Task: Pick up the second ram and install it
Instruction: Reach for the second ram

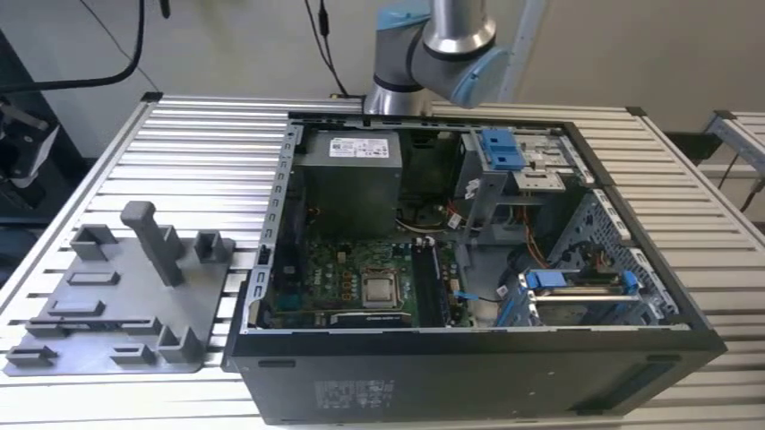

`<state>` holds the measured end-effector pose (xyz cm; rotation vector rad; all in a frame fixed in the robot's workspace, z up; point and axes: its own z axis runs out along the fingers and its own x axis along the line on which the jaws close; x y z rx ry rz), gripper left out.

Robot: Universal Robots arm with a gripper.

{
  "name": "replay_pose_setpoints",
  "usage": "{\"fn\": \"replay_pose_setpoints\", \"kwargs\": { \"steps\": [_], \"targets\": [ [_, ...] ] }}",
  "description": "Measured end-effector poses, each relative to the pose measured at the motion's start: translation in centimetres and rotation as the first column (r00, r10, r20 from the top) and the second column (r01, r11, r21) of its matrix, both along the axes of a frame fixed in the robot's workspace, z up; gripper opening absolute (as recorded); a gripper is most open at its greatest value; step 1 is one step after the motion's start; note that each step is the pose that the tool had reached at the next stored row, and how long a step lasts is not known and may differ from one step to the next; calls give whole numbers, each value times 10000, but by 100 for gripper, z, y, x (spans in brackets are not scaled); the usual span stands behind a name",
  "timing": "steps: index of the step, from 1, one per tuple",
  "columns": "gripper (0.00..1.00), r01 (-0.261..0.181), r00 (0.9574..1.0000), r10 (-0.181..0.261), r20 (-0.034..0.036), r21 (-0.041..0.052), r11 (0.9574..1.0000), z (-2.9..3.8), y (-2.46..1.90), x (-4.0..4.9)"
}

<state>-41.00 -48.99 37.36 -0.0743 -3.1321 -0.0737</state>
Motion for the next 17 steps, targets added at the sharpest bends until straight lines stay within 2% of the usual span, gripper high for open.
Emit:
{"fn": "replay_pose_setpoints", "kwargs": {
  "steps": [5,8,17],
  "targets": [
    [11,-326,9995,326,-2,-1,9995,-22,-27,0],
    [11,-436,9990,436,-2,0,9990,-32,-71,0],
    [11,-523,9986,523,-2,-1,9986,-47,-325,0]
  ]
}}
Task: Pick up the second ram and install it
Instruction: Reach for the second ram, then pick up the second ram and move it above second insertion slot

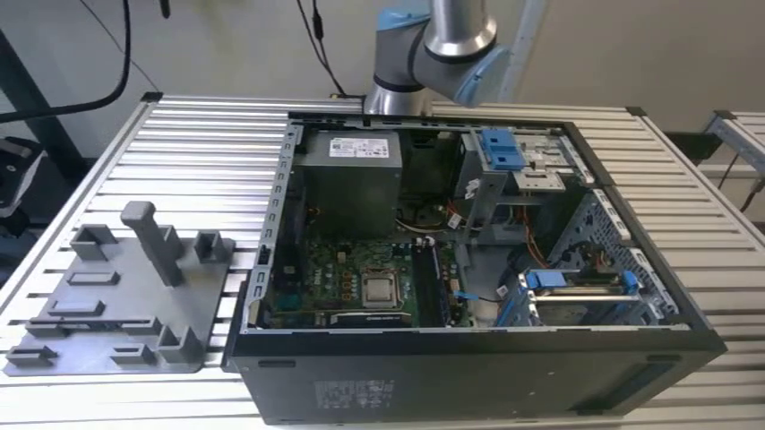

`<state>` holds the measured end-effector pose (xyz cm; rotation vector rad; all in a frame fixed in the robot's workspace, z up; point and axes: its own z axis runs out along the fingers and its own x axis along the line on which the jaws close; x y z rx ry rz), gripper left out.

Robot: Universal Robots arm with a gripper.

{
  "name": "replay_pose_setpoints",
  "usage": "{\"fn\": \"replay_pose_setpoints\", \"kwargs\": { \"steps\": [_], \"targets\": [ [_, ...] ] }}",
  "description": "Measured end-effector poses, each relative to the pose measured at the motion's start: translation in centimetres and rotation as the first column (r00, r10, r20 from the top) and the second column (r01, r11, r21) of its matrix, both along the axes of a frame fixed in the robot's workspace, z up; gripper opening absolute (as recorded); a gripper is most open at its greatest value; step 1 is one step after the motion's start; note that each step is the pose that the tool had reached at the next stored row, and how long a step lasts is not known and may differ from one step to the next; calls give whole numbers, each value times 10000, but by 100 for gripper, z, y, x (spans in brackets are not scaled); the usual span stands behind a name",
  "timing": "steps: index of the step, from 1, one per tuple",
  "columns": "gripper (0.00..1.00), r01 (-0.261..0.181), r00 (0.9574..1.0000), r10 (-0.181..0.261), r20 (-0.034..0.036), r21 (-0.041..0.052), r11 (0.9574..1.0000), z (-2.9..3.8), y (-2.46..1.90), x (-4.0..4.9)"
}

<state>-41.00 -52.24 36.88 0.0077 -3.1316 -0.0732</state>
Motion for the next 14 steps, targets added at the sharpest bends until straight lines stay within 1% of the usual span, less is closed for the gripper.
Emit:
{"fn": "replay_pose_setpoints", "kwargs": {
  "steps": [1,2,14],
  "targets": [
    [11,-8,10000,8,1,1,10000,-2,-17,-1],
    [11,-10,10000,10,0,0,10000,-2,-21,-6],
    [11,-12,10000,12,0,1,10000,-3,-21,-26]
  ]
}}
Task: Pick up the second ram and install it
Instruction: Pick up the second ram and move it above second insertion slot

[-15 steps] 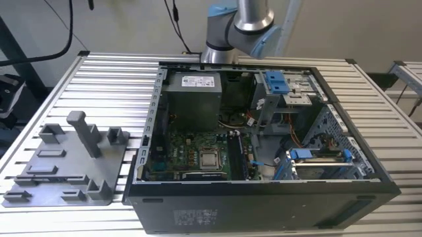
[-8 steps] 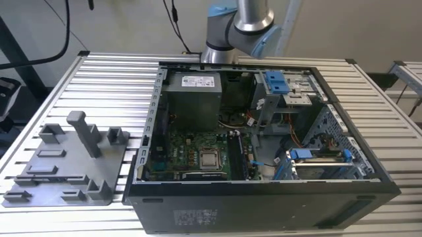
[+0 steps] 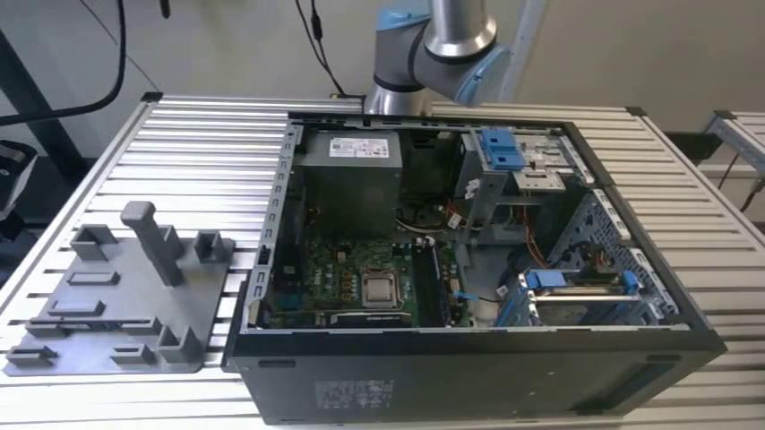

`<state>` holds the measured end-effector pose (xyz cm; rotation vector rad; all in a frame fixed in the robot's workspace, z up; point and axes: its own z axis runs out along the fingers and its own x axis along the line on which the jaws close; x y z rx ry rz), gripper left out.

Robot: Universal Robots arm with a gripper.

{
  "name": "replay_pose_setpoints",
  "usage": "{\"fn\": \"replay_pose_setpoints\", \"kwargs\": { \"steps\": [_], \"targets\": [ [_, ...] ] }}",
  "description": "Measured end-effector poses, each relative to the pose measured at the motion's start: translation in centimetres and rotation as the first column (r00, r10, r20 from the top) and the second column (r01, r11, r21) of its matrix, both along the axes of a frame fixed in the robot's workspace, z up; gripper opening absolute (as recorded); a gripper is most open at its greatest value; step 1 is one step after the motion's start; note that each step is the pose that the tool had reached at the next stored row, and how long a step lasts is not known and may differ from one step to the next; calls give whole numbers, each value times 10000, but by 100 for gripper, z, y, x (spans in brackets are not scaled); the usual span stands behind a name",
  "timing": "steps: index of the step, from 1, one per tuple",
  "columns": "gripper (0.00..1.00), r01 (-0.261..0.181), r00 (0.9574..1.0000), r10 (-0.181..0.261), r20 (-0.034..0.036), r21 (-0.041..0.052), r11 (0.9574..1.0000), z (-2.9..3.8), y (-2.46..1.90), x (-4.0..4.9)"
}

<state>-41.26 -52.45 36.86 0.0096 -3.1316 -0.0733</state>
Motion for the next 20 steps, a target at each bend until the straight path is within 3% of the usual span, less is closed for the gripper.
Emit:
{"fn": "replay_pose_setpoints", "kwargs": {
  "steps": [6,10,20],
  "targets": [
    [11,-16,10000,16,-1,-10,10000,0,0,-4],
    [11,-364,9993,364,-1,-45,9993,0,1,-13],
    [11,-1428,9898,1428,-18,-235,9895,0,3,-60]
  ]
}}
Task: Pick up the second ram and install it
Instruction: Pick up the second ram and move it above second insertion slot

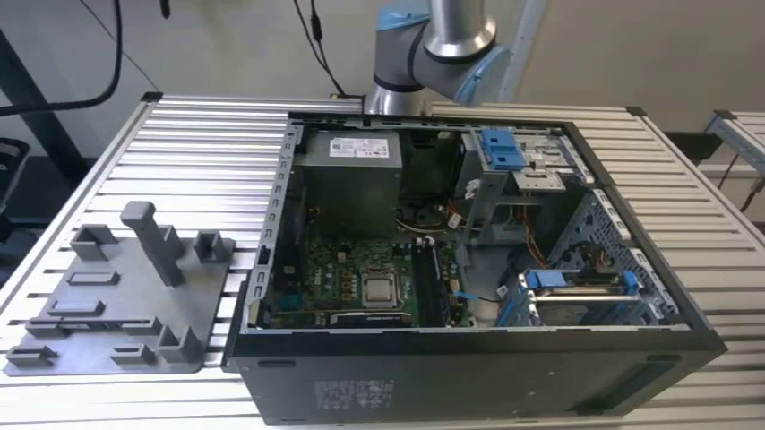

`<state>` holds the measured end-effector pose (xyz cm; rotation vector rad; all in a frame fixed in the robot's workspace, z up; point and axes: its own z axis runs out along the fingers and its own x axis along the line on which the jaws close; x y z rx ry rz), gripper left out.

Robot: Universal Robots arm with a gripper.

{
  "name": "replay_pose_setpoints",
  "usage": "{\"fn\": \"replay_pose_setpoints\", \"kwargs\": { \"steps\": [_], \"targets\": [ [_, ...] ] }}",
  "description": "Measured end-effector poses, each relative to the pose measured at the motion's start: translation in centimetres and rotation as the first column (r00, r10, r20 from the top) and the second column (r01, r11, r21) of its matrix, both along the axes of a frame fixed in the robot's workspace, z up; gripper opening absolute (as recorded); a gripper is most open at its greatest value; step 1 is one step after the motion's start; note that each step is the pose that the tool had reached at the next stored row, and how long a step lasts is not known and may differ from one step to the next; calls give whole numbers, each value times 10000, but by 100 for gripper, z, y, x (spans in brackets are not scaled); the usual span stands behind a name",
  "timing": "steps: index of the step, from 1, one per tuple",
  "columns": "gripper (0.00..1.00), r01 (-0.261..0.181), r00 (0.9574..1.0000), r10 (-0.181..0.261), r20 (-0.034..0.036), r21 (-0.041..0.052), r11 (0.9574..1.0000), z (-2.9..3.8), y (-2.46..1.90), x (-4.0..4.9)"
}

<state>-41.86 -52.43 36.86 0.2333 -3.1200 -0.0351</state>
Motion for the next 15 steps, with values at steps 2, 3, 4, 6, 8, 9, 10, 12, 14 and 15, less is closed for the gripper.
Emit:
{"fn": "replay_pose_setpoints", "kwargs": {
  "steps": [2,3,4,6,8,9,10,12,14,15],
  "targets": [
    [11,-180,9998,180,0,-21,9998,0,2,-11],
    [11,-314,9995,314,-1,-28,9995,0,1,-12],
    [11,-468,9989,468,-2,-34,9989,1,1,-12],
    [11,-740,9973,740,0,-41,9973,-1,1,-17],
    [11,-1029,9947,1029,-1,-47,9947,0,1,-20],
    [11,-1178,9930,1178,-2,-50,9930,0,1,-21],
    [11,-1322,9912,1322,-2,-53,9912,0,2,-23],
    [11,-1635,9865,1635,-5,-61,9865,1,1,-25],
    [11,-1926,9813,1926,-6,-69,9813,0,1,-29],
    [11,-2069,9784,2070,-6,-74,9783,0,2,-30]
  ]
}}
